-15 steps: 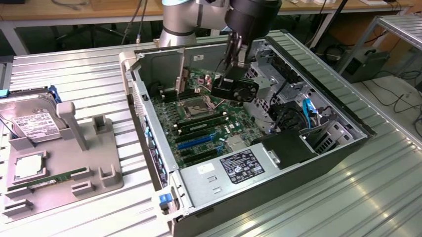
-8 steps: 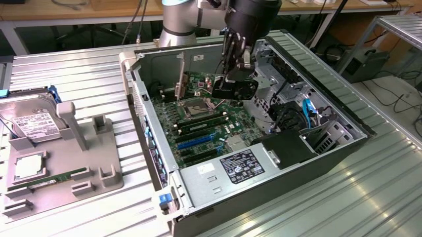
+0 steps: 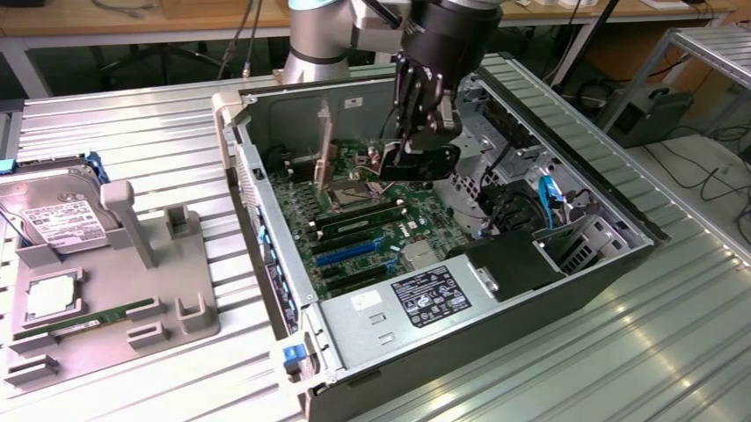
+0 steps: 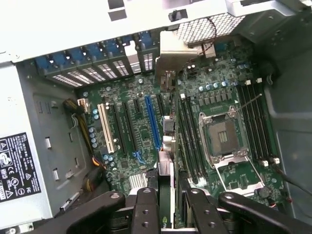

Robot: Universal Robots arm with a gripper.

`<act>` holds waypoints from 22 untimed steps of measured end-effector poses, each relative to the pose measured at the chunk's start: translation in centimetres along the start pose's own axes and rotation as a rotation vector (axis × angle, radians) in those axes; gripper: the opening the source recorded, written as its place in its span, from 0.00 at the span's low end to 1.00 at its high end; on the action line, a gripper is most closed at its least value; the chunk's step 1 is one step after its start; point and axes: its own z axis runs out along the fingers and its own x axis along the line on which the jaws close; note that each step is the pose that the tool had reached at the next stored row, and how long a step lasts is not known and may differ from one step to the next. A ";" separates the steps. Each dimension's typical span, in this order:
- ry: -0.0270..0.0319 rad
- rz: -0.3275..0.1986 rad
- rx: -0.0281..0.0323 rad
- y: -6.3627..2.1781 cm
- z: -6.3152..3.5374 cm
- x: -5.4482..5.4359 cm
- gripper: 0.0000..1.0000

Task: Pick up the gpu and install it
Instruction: 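Insert the gpu into the slot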

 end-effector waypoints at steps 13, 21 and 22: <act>0.0055 -0.101 0.0031 2.46 4.15 1.8 0.26; 0.0063 -0.183 0.0281 3.43 9.14 1.9 0.26; 0.0060 -0.187 0.0300 3.50 9.39 1.8 0.26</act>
